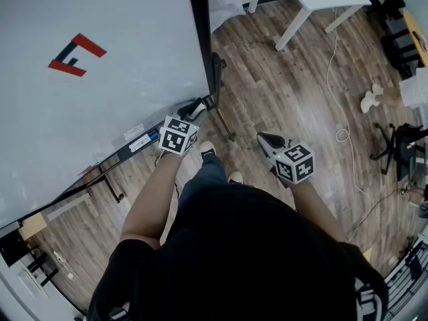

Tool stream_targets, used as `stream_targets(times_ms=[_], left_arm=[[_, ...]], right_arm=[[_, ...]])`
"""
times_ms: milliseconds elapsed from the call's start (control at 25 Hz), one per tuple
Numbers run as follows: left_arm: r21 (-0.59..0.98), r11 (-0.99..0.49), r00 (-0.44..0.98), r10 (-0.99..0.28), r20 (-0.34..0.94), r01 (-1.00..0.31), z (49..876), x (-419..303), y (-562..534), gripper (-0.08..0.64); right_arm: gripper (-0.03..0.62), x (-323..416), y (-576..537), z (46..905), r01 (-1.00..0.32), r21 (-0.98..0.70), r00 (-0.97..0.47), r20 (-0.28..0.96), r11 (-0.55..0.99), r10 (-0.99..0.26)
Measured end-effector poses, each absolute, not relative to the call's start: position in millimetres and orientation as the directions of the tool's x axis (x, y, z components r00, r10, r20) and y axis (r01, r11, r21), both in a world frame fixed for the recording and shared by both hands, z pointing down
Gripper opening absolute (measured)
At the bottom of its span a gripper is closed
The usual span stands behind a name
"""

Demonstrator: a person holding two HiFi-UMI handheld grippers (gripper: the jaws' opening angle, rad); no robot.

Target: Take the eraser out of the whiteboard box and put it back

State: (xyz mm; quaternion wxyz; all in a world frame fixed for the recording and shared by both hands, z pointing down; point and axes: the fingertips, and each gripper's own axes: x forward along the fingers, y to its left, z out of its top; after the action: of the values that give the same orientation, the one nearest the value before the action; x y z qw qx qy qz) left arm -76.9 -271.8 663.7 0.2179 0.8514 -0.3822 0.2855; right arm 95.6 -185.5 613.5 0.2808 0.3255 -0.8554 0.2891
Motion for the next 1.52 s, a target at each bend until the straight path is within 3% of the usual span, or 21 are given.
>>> stream_targets(times_ms=[1000, 1520], left_arm=[[0.147, -0.615, 0.552, -0.543, 0.633, -0.774, 640, -75, -269, 0.152], [0.098, -0.610, 0.550, -0.619, 0.561, -0.786, 592, -77, -254, 0.150]], right_arm=[[-0.005, 99, -175, 601, -0.715, -0.296, -0.636, 0.651, 0.633, -0.414], [-0.005, 102, -158, 587, -0.701, -0.278, -0.648, 0.633, 0.656, -0.424]])
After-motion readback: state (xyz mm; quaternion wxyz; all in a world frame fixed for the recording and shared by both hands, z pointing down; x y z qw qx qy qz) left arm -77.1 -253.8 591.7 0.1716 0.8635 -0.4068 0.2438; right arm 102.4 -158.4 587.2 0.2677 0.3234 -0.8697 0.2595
